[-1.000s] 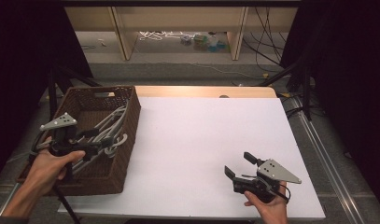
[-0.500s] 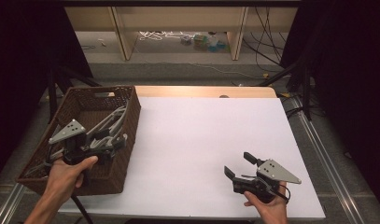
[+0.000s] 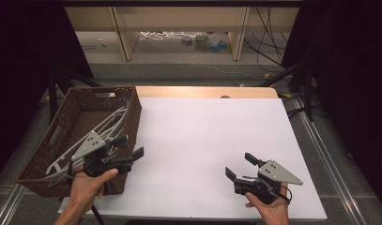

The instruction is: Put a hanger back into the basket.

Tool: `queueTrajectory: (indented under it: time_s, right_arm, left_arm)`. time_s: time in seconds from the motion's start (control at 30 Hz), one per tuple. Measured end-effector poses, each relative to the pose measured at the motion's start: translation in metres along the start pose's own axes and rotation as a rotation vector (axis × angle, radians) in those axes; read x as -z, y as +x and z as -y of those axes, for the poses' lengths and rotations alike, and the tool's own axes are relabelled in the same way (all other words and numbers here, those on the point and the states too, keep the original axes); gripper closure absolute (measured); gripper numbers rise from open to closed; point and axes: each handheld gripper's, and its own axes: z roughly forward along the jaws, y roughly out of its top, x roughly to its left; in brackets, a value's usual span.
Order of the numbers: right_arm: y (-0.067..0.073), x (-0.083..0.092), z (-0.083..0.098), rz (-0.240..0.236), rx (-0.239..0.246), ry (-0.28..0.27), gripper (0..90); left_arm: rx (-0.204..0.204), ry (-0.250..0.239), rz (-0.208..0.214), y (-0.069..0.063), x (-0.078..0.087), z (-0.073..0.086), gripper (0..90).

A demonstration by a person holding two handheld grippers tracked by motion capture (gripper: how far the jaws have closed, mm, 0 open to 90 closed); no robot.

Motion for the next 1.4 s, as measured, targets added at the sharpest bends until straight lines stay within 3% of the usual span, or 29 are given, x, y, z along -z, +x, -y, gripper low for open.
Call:
queueTrajectory:
  time_s: [0.1, 0.33, 0.53, 0.57, 0.77, 0.87, 0.9, 1.1, 1.27, 1.3, 1.4]
  right_arm:
    - [0.0, 0.0, 0.0, -0.007, 0.003, -0.006, 16.1]
    - [0.001, 0.0, 0.0, -0.012, 0.002, -0.013, 16.0]
    - [0.002, -0.001, 0.0, -0.02, 0.007, -0.038, 15.9]
    - [0.003, 0.0, -0.001, -0.011, 0.007, -0.038, 15.9]
    - [0.007, 0.0, -0.001, -0.027, 0.012, -0.034, 15.7]
    - [0.009, 0.0, 0.0, -0.034, 0.013, -0.03, 15.7]
    - [0.009, 0.0, 0.0, -0.036, 0.014, -0.028, 15.6]
    - [0.012, 0.001, 0.0, -0.042, 0.017, -0.047, 15.7]
    - [0.014, 0.003, 0.0, -0.049, 0.02, -0.032, 15.7]
    - [0.017, 0.004, 0.0, -0.057, -0.009, -0.002, 15.7]
    - [0.015, 0.003, 0.001, -0.07, 0.005, -0.012, 15.7]
  left_arm:
    - [0.01, -0.017, 0.016, -0.005, -0.004, 0.005, 19.1]
    - [-0.01, -0.043, 0.017, -0.013, -0.01, 0.017, 19.1]
    - [-0.034, -0.038, 0.011, -0.016, -0.016, 0.035, 18.7]
    - [-0.048, -0.029, 0.0, -0.015, -0.018, 0.044, 18.7]
    - [-0.036, -0.008, 0.008, -0.016, -0.022, 0.058, 16.8]
    - [-0.047, 0.002, 0.012, -0.017, -0.021, 0.06, 16.2]
    - [-0.08, 0.0, 0.008, -0.017, -0.022, 0.063, 16.1]
    - [-0.065, -0.015, -0.006, -0.015, -0.018, 0.063, 16.1]
    - [-0.058, -0.011, -0.006, -0.011, -0.015, 0.063, 16.1]
    - [-0.053, -0.011, -0.005, -0.011, -0.015, 0.063, 16.1]
    - [-0.052, -0.01, 0.001, -0.011, -0.015, 0.062, 16.1]
